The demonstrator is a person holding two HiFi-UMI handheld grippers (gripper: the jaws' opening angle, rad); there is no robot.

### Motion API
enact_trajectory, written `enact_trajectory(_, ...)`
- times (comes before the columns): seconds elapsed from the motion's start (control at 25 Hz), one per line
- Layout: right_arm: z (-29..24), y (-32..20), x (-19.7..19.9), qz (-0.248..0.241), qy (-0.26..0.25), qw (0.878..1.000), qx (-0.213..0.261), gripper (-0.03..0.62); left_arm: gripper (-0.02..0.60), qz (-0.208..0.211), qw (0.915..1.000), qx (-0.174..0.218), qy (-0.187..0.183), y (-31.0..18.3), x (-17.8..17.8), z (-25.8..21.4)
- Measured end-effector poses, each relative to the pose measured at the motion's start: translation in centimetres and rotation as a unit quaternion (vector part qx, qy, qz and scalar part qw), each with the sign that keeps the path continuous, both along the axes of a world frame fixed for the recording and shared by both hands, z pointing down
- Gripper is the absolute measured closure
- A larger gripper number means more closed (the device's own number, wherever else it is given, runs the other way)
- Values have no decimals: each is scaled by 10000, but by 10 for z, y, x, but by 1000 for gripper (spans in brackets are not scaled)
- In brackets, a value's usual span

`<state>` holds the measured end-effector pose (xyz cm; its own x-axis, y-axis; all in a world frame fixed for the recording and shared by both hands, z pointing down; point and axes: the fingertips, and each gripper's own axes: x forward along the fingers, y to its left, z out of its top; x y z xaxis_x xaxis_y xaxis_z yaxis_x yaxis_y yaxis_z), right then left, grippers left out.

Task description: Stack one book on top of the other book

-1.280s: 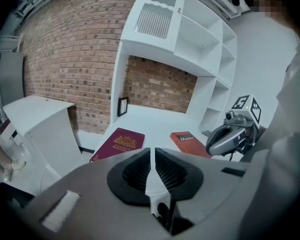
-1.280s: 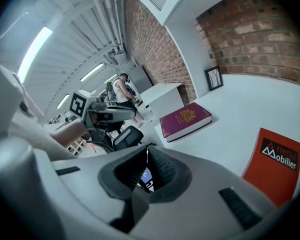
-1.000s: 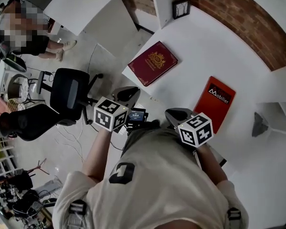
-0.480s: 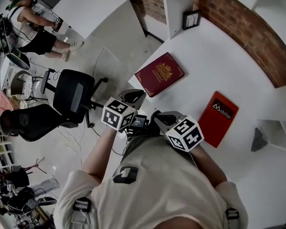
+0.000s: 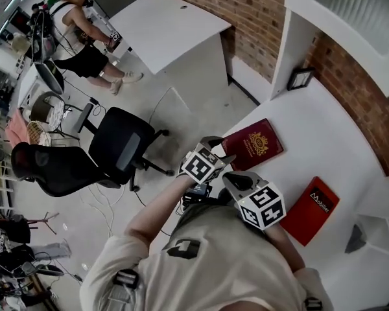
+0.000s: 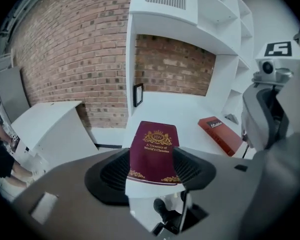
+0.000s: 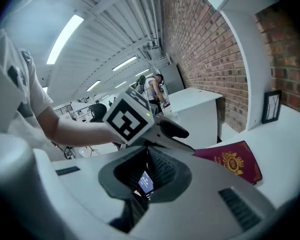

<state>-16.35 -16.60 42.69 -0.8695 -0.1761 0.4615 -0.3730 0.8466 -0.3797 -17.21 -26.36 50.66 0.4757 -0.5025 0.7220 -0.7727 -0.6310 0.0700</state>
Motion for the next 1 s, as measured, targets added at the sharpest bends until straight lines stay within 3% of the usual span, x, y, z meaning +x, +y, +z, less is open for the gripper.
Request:
enact_trajectory(0.28,0,-7,-4,79,66,9999,8,588,226,174,9992,-262,-252,-20,3,27)
enact_trajectory(0.44,10,-7,4,63,330,9994,50,588,192,0,9985,-289,-466,-30,0,50)
enact_trajectory(0.6,20,-3,11,-71,645,9978,164,588,186,91,9980,-254,-570,-41,6,65)
enact_trajectory(0.84,21,-11,44,440,762,9961,96,588,186,144,9976,-359,-582,-42,13,85)
enact_trajectory(1.0,24,-15,57,634,844,9944,72,588,179,80,9957,-556,-739,-43,-1,104)
